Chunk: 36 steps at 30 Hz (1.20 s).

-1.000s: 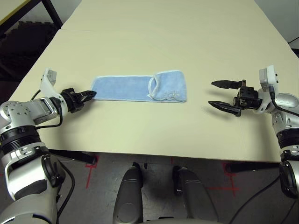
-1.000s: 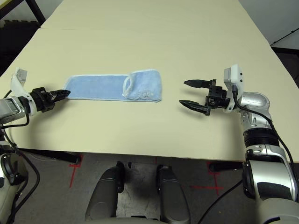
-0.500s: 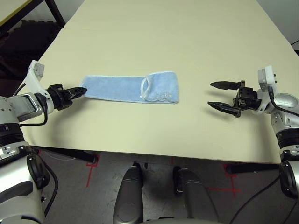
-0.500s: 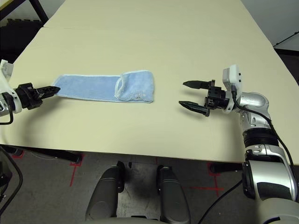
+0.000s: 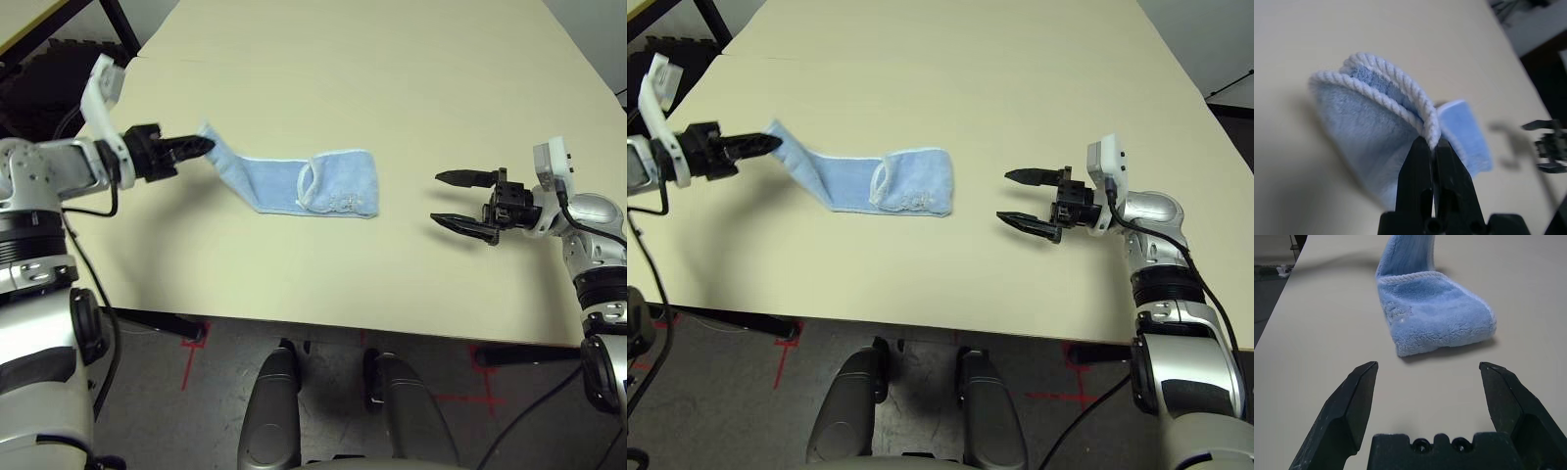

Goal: Fold the towel and set it aside.

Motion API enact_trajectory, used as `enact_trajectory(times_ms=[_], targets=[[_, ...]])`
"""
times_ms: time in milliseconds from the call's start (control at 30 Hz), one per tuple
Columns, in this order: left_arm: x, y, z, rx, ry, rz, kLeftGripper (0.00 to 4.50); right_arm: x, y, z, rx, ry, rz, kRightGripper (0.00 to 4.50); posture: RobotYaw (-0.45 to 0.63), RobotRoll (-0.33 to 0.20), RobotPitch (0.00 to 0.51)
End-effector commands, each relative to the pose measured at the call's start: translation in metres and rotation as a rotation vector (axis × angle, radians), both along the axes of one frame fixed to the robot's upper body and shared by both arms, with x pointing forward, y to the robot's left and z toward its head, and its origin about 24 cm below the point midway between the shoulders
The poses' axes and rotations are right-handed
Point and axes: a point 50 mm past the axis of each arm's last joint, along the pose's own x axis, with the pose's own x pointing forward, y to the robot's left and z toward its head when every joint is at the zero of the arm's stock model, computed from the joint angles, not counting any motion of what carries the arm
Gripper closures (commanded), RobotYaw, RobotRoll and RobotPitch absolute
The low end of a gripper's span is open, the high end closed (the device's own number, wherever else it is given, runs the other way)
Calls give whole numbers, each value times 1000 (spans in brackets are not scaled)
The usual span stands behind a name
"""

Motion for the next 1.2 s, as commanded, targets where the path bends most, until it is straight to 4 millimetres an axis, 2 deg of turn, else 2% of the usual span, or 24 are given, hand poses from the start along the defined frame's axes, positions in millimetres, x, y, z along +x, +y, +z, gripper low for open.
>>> enact_trajectory(times_ms=[33, 267, 433, 700, 967, 1200], targets=[[-6, -34, 10, 13, -28, -148, 4478, 0, -2, -2, -22, 5, -3, 0, 95, 0, 209], [-7, -70, 18, -12, -60, -275, 4478, -1, -2, -2, -19, 4, -7, 0, 86, 0, 209], [-7, -83, 18, -9, -67, -321, 4478, 0, -1, -2, -17, 2, -11, 0, 81, 0, 207], [-7, -93, 2, 32, -33, -352, 4478, 0, -1, -2, -16, -2, -21, 0, 84, 0, 205], [-2, -119, -18, 47, -9, -360, 4478, 1, 0, -2, -14, -3, -20, 0, 82, 0, 203], [2, -126, -35, 84, 24, -364, 4478, 0, -1, -2, -15, -7, -24, 0, 68, 0, 203]])
